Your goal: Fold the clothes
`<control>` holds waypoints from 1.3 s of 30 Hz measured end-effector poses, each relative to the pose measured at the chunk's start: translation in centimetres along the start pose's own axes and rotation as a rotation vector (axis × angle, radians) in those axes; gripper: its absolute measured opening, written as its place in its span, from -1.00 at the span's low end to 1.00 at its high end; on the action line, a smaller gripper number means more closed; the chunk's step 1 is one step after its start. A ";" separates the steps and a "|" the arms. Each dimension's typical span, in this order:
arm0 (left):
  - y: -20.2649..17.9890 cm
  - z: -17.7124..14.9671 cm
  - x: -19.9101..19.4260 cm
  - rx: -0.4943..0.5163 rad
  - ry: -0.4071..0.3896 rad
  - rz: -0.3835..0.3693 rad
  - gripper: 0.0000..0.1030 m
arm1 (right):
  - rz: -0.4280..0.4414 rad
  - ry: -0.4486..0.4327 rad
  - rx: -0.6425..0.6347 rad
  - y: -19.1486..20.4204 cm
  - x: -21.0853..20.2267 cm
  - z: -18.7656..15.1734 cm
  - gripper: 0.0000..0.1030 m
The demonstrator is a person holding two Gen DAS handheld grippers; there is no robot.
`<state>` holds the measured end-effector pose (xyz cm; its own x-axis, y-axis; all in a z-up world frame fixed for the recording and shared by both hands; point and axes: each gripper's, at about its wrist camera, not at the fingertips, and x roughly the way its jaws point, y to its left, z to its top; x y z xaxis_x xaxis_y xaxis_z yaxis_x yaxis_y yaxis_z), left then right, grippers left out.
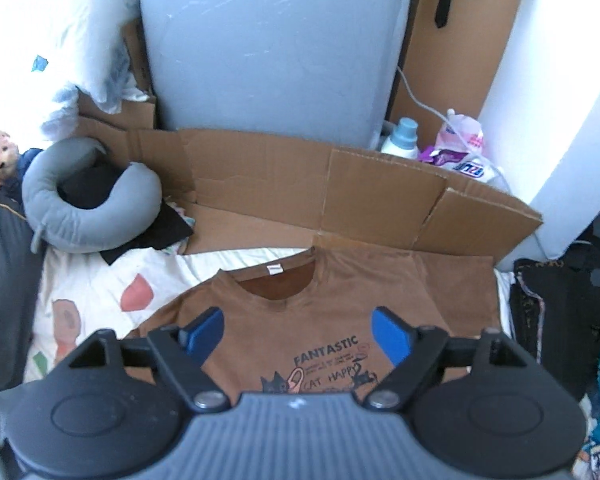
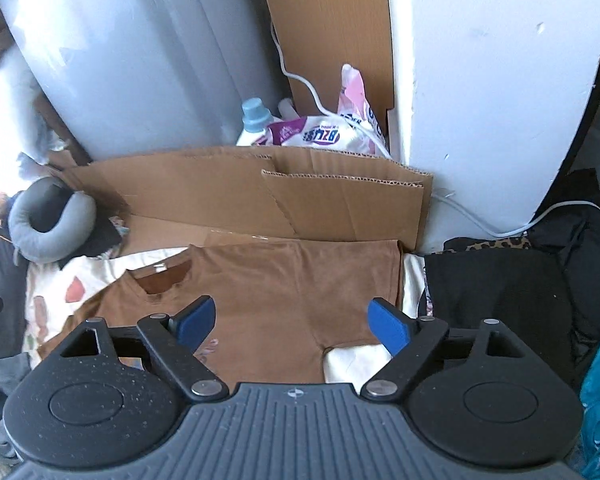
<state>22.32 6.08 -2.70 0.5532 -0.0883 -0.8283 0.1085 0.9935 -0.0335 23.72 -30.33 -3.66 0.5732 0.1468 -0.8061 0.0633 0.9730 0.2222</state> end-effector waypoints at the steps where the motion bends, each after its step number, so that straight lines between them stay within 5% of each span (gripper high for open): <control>1: -0.1 0.2 -0.8 0.012 0.008 0.001 0.68 | 0.003 -0.001 0.004 0.1 -0.8 0.1 0.73; 19: 1.1 -1.3 -10.7 0.014 0.002 0.007 0.78 | 0.043 -0.017 -0.010 2.6 -10.4 2.0 0.82; 39: 10.1 -7.5 -15.7 -0.148 -0.024 0.054 0.78 | 0.099 0.027 -0.032 7.9 -9.0 0.1 0.82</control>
